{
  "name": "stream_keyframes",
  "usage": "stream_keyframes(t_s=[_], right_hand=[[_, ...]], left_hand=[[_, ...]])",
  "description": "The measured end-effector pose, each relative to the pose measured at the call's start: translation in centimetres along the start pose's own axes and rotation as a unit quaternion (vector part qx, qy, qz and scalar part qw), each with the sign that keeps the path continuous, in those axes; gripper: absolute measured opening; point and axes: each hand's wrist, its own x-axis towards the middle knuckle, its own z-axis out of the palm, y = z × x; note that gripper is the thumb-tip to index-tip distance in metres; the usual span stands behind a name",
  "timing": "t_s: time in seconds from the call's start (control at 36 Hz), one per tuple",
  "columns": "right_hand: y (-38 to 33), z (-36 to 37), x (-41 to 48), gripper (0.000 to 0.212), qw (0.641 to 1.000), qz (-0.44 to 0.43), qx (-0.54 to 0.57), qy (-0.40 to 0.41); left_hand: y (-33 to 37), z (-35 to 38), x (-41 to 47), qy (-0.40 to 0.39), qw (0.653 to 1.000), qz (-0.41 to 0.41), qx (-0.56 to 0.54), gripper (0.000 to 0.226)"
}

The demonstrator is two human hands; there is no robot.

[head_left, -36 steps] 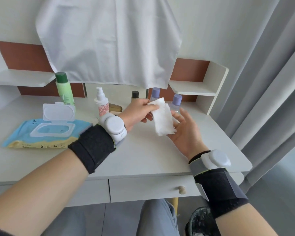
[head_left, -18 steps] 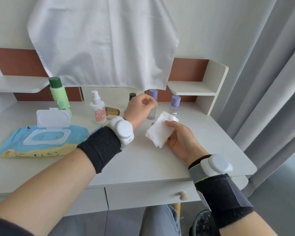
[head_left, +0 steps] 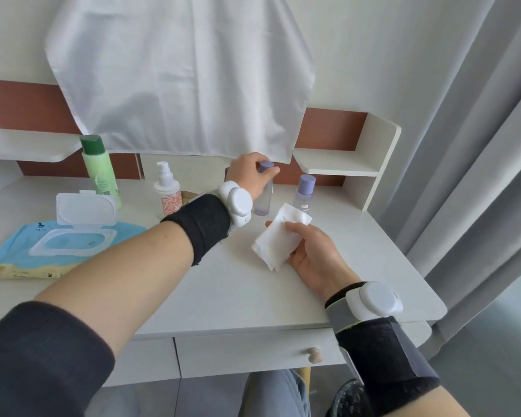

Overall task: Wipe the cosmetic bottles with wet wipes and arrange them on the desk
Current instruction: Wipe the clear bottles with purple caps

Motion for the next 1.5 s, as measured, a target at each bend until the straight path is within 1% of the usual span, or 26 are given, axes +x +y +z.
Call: stream_keyframes(t_s=[0.08, 0.14, 0.19, 0.25, 0.33, 0.42, 0.47, 0.53, 0.61, 0.69, 0.81, 0.92, 0.97, 1.06, 1.11, 1.17, 1.25, 1.31, 1.33, 1.39, 1.5], right_hand=[[-0.1, 0.0, -0.1, 0.015, 1.0, -0.004, -0.006, 0.001], [-0.2, -0.1, -0.1, 0.016, 1.0, -0.006, -0.008, 0.003], [-0.2, -0.1, -0.1, 0.016, 1.0, -0.007, 0.002, 0.01], [-0.3, 0.0, -0.2, 0.015, 1.0, -0.01, 0.013, 0.017], [-0.5, 0.3, -0.5, 0.018, 1.0, -0.023, 0.013, 0.018], [-0.6, 0.5, -0.6, 0.022, 0.998, -0.031, 0.001, 0.045], [-0.6, 0.5, -0.7, 0.019, 0.998, -0.03, -0.017, 0.052], [-0.4, 0.7, -0.7, 0.013, 0.997, -0.024, -0.048, 0.049], [-0.1, 1.0, -0.7, 0.009, 0.994, -0.028, -0.089, 0.05], [0.2, 1.6, -0.4, 0.003, 0.988, -0.045, -0.129, 0.069], [0.0, 2.8, 0.7, 0.005, 0.969, -0.095, -0.205, 0.101], [-0.7, 4.9, 1.5, 0.015, 0.951, -0.174, -0.24, 0.089], [-0.9, 6.0, 1.7, 0.018, 0.939, -0.205, -0.259, 0.094], [-0.5, 6.7, 2.0, 0.016, 0.93, -0.225, -0.274, 0.1], [-0.1, 6.9, 1.9, 0.017, 0.929, -0.231, -0.275, 0.086], [0.4, 6.8, 1.9, 0.02, 0.92, -0.246, -0.296, 0.078], [0.8, 6.8, 2.0, 0.036, 0.908, -0.269, -0.312, 0.077], [0.9, 6.5, 2.2, 0.036, 0.903, -0.273, -0.319, 0.089], [0.9, 6.3, 2.3, 0.032, 0.906, -0.27, -0.311, 0.097], [0.7, 5.8, 2.3, 0.021, 0.923, -0.253, -0.269, 0.11], [0.1, 5.0, 2.6, 0.022, 0.952, -0.198, -0.2, 0.124]], left_hand=[[0.0, -1.0, -0.2, 0.001, 0.998, 0.007, -0.063, 0.019], [0.4, -2.2, -0.8, -0.014, 0.994, 0.008, -0.111, 0.021], [0.2, -3.5, -1.3, -0.062, 0.987, 0.001, -0.146, 0.026], [-0.3, -4.7, -2.1, -0.117, 0.978, -0.009, -0.175, 0.024], [-1.4, -6.0, -3.5, -0.136, 0.971, -0.019, -0.195, 0.025], [-2.2, -6.9, -4.5, -0.149, 0.965, -0.046, -0.21, 0.027], [-2.6, -7.2, -5.0, -0.164, 0.958, -0.052, -0.231, 0.028], [-2.9, -7.3, -5.2, -0.184, 0.942, -0.063, -0.273, 0.029], [-3.2, -7.1, -5.6, -0.229, 0.903, -0.096, -0.349, 0.03], [-3.4, -6.8, -5.8, -0.243, 0.878, -0.114, -0.397, 0.03], [-3.5, -6.6, -6.2, -0.249, 0.858, -0.116, -0.433, 0.03], [-4.1, -6.4, -6.3, -0.245, 0.846, -0.123, -0.457, 0.028], [-4.5, -6.1, -6.2, -0.236, 0.847, -0.137, -0.456, 0.027], [-4.9, -5.7, -6.3, -0.231, 0.859, -0.145, -0.433, 0.031], [-4.9, -5.7, -6.4, -0.232, 0.866, -0.139, -0.42, 0.028], [-4.8, -5.7, -6.4, -0.233, 0.871, -0.137, -0.409, 0.025], [-4.9, -5.7, -6.4, -0.229, 0.874, -0.142, -0.403, 0.024], [-4.9, -5.7, -6.4, -0.228, 0.875, -0.148, -0.401, 0.025], [-4.9, -5.7, -6.4, -0.229, 0.873, -0.151, -0.402, 0.026], [-4.9, -5.8, -6.4, -0.23, 0.871, -0.155, -0.405, 0.029], [-5.0, -5.8, -6.2, -0.235, 0.873, -0.156, -0.397, 0.028]])
